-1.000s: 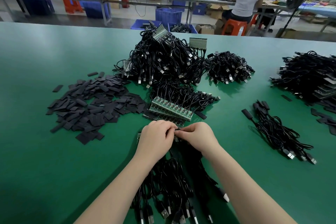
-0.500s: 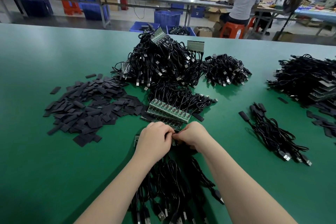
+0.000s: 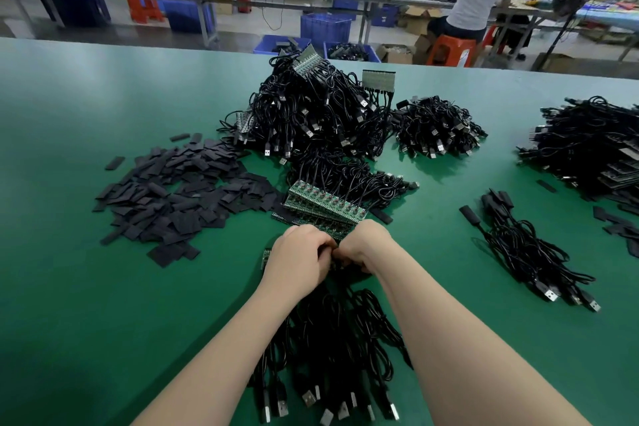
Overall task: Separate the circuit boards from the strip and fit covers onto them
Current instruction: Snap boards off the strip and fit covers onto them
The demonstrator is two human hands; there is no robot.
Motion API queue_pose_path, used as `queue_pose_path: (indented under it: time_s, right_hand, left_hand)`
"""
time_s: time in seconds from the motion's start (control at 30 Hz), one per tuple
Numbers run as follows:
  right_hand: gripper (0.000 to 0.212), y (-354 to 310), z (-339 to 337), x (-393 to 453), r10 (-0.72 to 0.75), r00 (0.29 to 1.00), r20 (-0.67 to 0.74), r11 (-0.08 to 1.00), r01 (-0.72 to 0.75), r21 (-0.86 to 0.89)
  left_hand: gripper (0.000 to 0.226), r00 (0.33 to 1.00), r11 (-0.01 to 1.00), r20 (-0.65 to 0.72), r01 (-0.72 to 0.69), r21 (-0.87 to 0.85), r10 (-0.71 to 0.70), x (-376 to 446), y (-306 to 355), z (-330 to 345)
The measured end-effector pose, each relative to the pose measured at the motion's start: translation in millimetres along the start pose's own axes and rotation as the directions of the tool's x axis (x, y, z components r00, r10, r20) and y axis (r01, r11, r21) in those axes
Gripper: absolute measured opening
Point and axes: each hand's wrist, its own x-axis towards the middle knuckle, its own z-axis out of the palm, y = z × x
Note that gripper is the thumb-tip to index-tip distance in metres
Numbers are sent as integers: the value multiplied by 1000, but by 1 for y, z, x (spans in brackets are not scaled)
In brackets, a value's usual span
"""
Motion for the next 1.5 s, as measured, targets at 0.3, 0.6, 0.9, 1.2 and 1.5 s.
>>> queue_pose_path:
  time_s: [0.3, 0.6, 0.9, 1.2, 1.5]
  right_hand:
    - [15, 33, 8, -28, -108, 976, -189, 858, 187, 479]
    - [13, 31, -26, -104, -98, 515, -852, 458, 783, 421]
    - [7, -7, -37, -106, -192, 752, -631, -110, 622, 775]
    - [11, 48, 37, -42, -335, 785, -521, 610, 602, 515]
    - [16, 49, 45, -37, -374, 750, -546, 622, 639, 452]
  left_hand:
    - [23, 999, 999, -1, 44, -30, -44, 0, 1, 0]
    - [27, 998, 998, -48, 48, -50, -50, 0, 0, 0]
    - [27, 744, 442, -339, -65, -895, -577, -5, -21, -42]
    - [19, 600, 767, -557, 156, -622, -574, 7, -72, -53]
    - [38, 976, 878, -34, 208, 432, -214, 71, -107, -66]
